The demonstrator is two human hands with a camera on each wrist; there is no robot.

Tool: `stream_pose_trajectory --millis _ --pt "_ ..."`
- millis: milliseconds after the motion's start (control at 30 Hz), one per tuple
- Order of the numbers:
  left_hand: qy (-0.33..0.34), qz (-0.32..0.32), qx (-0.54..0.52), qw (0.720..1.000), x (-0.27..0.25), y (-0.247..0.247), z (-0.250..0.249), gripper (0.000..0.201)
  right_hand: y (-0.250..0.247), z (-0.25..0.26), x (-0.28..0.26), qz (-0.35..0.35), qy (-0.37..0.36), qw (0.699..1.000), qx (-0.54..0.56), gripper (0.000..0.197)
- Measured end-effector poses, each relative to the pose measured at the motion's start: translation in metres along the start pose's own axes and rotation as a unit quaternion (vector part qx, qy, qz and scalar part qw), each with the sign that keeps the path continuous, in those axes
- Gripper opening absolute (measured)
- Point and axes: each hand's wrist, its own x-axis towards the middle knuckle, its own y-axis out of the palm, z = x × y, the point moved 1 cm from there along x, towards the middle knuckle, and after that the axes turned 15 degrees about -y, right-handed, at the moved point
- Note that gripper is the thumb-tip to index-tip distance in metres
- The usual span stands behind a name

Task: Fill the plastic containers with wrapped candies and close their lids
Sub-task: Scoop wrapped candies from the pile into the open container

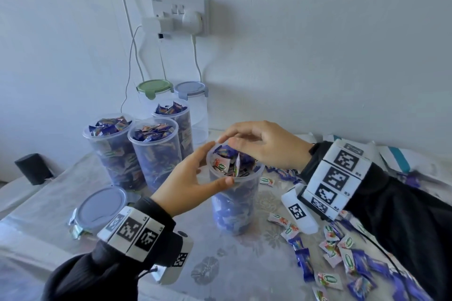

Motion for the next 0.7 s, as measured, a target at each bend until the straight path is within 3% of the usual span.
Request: stream_pose_trajectory --millis 67,167,333,433,533,600,700 --pt "-0.002 0.001 0.009 1.0 0.0 -0.003 0.0 0.097 0.0 -0.001 -0.008 -0.034 -0.006 0.998 -0.048 0.016" --pt "0.0 0.017 0.009 1.0 0.0 -0.006 0.001 0.092 0.004 0.0 -0.022 -0.053 -0.012 0.995 -0.08 0.018" --pt "0.009 0.03 0.002 1.0 0.002 -0.008 0.004 0.09 0.015 0.002 -0.041 -0.054 -0.056 0.983 -0.166 0.048" --pt "0.016 0.026 -0.002 1.0 0.003 -0.007 0.007 0.078 0.021 0.005 -0.047 -0.067 -0.045 0.974 -0.21 0.051" --pt "0.017 0.026 -0.003 1.0 0.004 -0.006 0.011 0.063 0.029 0.005 -0.052 -0.164 -0.039 0.974 -0.151 0.043" --pt "0.019 0.027 -0.007 0.999 0.005 -0.007 0.012 0.066 0.038 0.003 -0.056 -0.235 -0.021 0.964 -0.119 0.036" --pt "0.016 0.038 -0.02 0.999 0.003 -0.007 0.01 0.077 0.053 -0.008 -0.062 -0.253 0.049 0.966 -0.037 0.033"
